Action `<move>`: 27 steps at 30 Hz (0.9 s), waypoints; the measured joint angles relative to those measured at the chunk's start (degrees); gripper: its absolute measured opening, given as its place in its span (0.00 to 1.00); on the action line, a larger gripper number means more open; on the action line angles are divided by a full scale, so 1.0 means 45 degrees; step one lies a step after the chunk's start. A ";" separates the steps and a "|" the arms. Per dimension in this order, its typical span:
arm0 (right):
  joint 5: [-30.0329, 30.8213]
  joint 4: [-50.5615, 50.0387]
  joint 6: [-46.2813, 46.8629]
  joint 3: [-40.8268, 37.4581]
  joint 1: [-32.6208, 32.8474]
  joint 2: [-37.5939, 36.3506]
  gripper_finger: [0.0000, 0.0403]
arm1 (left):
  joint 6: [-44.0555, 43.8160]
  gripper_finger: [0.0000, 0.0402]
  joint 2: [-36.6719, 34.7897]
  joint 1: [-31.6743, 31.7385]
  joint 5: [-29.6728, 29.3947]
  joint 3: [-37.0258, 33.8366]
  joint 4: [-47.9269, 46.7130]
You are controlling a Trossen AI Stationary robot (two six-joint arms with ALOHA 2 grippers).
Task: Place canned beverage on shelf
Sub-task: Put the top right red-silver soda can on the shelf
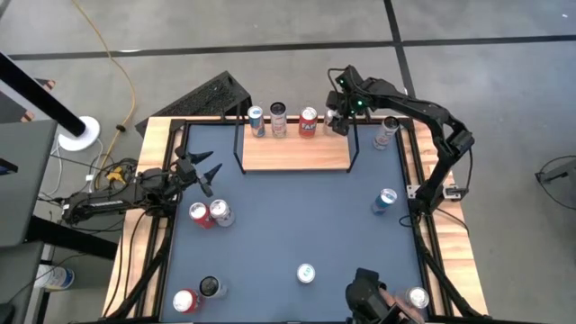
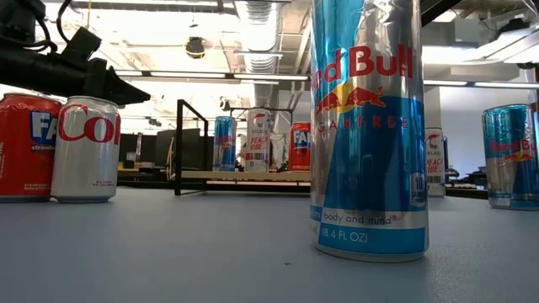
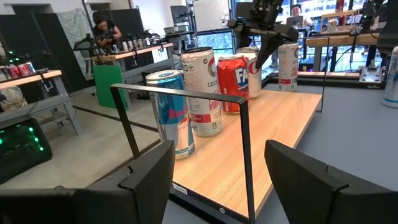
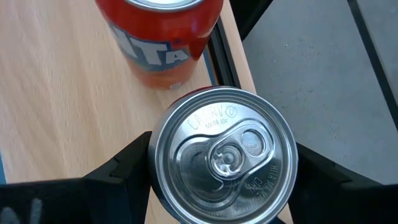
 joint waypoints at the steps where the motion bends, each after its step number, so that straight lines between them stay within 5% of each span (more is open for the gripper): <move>1: 0.0000 0.0035 0.0000 0.0000 0.0000 0.0000 0.69 | 0.0000 0.60 0.0000 -0.0002 -0.0001 -0.0001 0.0003; 27: 0.0010 -0.0789 -0.0675 0.0029 0.0612 -0.0034 0.69 | 0.0000 0.60 -0.0001 0.0002 0.0002 0.0001 0.0003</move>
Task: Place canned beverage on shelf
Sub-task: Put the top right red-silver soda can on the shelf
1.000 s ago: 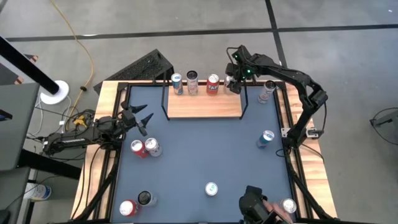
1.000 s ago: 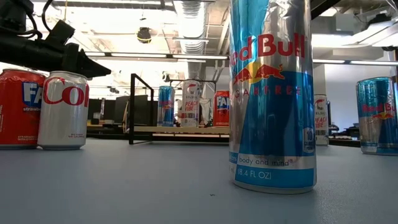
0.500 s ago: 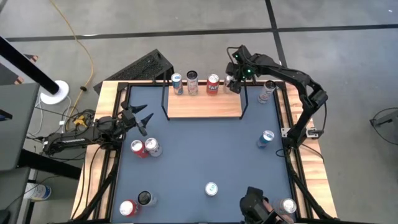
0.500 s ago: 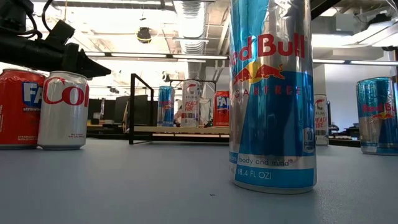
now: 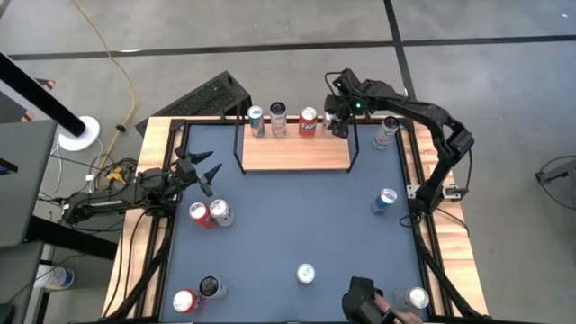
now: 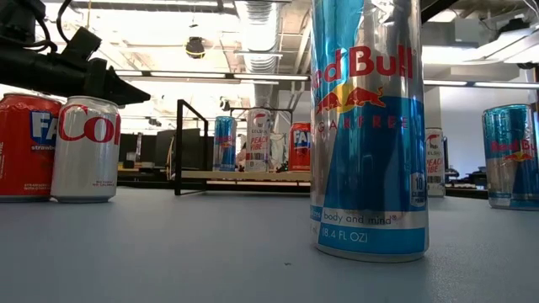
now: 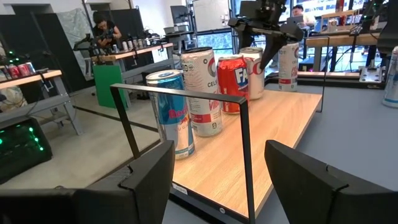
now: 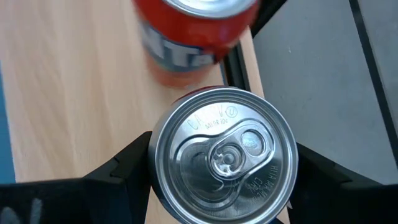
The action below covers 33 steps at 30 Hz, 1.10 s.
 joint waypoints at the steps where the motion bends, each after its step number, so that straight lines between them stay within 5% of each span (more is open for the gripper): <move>1: 0.0004 -0.0044 0.0000 0.0004 0.0063 0.0000 0.69 | 0.0000 0.60 -0.0003 -0.0005 -0.0004 0.0000 0.0001; 33: 0.0389 -0.0090 0.0204 0.0340 0.0034 0.0039 0.69 | 0.0000 0.60 0.0001 -0.0005 0.0000 0.0000 -0.0004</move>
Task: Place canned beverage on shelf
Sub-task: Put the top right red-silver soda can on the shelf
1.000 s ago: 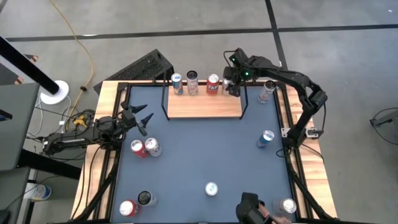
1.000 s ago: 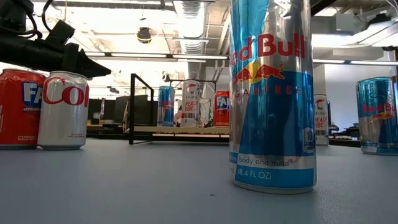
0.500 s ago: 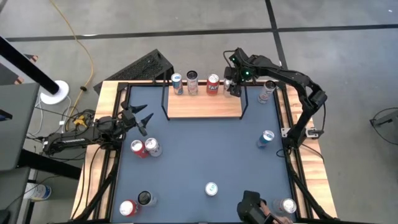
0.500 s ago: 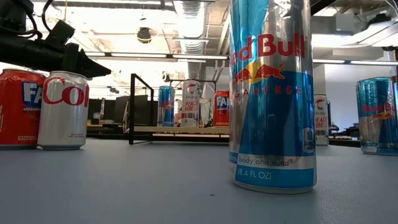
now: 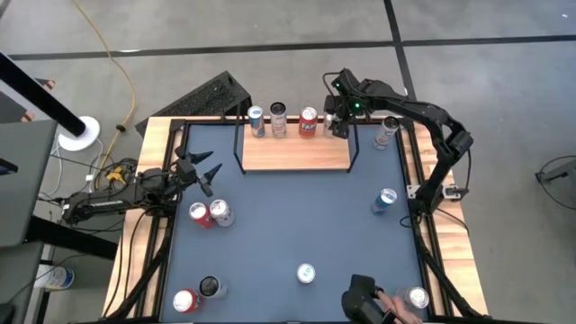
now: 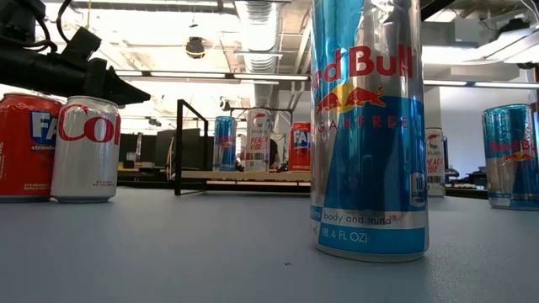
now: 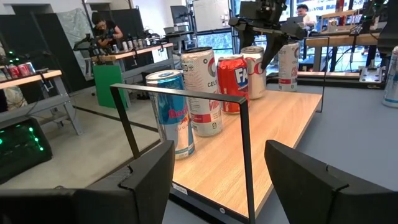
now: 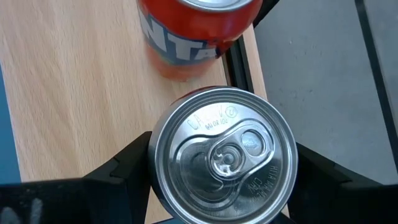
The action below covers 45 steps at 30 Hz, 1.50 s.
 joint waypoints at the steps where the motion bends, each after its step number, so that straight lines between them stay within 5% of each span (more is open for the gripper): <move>1: 0.0000 -0.0018 0.0000 0.0000 0.0000 0.0000 0.69 | 0.0000 0.60 -0.0005 0.0000 -0.0005 0.0000 0.0000; 36: -0.0101 -0.0083 0.0793 0.0000 0.0029 -0.0015 0.69 | 0.0000 0.60 -0.0002 0.0000 -0.0005 -0.0002 0.0005; 45: 0.0513 0.0053 0.0952 0.0005 0.0029 -0.0027 0.86 | 0.0000 0.60 0.0000 0.0000 -0.0003 0.0000 0.0003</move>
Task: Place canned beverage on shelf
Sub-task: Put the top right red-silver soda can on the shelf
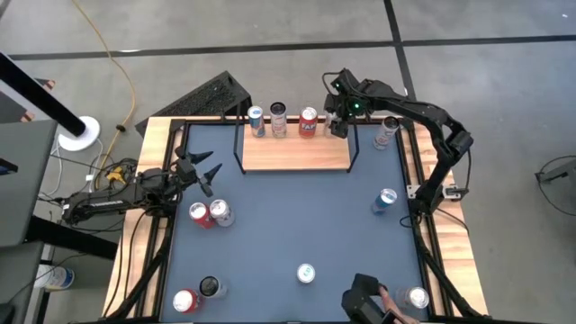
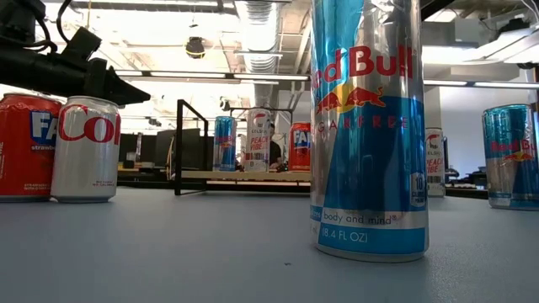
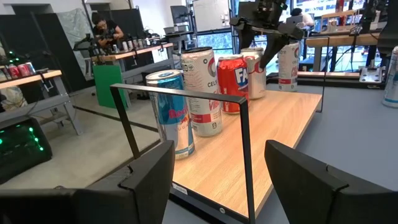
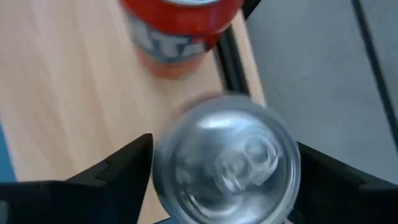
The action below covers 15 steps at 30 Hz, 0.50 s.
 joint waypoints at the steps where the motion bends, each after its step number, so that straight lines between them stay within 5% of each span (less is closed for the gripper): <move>1: 0.0049 -0.0002 -0.0014 0.0005 0.0002 -0.0007 0.89 | 0.0000 0.60 -0.0002 0.0002 0.0002 -0.0004 0.0001; 7: 0.0086 0.0005 -0.0317 0.0005 0.0183 -0.0007 0.98 | 0.0000 0.60 -0.0001 0.0001 -0.0001 -0.0004 0.0002; 15: 0.0202 -0.0430 -0.0376 0.0251 0.0347 -0.0043 0.98 | 0.0000 0.60 -0.0005 0.0005 -0.0001 0.0000 -0.0003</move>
